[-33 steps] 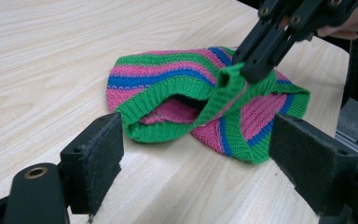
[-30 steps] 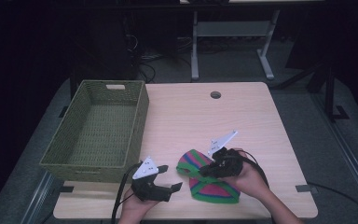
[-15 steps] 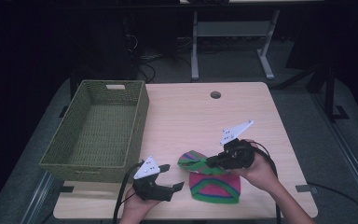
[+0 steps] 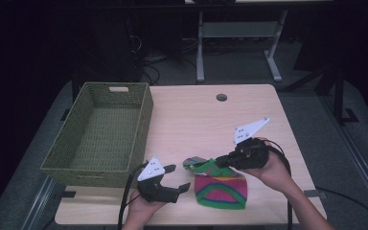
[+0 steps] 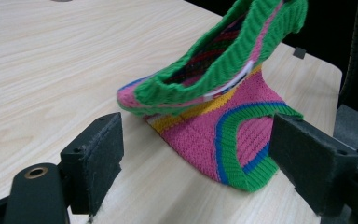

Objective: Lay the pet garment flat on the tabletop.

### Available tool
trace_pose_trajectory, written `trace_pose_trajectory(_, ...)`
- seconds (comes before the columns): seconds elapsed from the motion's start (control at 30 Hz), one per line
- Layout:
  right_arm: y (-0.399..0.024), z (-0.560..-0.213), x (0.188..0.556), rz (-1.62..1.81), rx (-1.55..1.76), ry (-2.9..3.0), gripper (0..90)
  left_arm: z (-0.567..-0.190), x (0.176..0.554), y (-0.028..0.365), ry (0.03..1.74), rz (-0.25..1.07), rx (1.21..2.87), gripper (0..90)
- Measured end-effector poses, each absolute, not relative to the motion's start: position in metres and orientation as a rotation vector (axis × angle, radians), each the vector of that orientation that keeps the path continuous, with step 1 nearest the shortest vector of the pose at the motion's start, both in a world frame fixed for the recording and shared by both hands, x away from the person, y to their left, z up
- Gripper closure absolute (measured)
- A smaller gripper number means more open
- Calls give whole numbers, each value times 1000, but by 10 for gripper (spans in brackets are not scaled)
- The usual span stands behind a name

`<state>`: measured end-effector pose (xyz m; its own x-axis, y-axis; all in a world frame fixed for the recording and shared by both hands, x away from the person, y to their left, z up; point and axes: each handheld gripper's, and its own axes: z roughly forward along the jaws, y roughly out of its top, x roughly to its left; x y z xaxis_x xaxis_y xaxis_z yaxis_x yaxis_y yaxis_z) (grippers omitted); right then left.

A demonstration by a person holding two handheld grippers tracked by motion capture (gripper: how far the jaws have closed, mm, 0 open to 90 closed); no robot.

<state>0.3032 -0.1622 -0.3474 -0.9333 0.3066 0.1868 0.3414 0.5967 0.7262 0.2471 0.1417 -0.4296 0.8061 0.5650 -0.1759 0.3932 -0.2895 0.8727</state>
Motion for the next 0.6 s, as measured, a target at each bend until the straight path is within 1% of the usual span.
trace_pose_trajectory(0.43, -177, -330, 304, -1340, -512, -2734, 852, -433, 269, 136, 625, 166, 1916, 180)
trace_pose_trajectory(0.5, -179, -329, 304, -1339, -504, -2732, 852, -433, 273, 135, 608, 166, 1905, 221)
trace_pose_trajectory(0.6, -180, -329, 305, -1337, -503, -2727, 852, -433, 283, 132, 579, 159, 1901, 235)
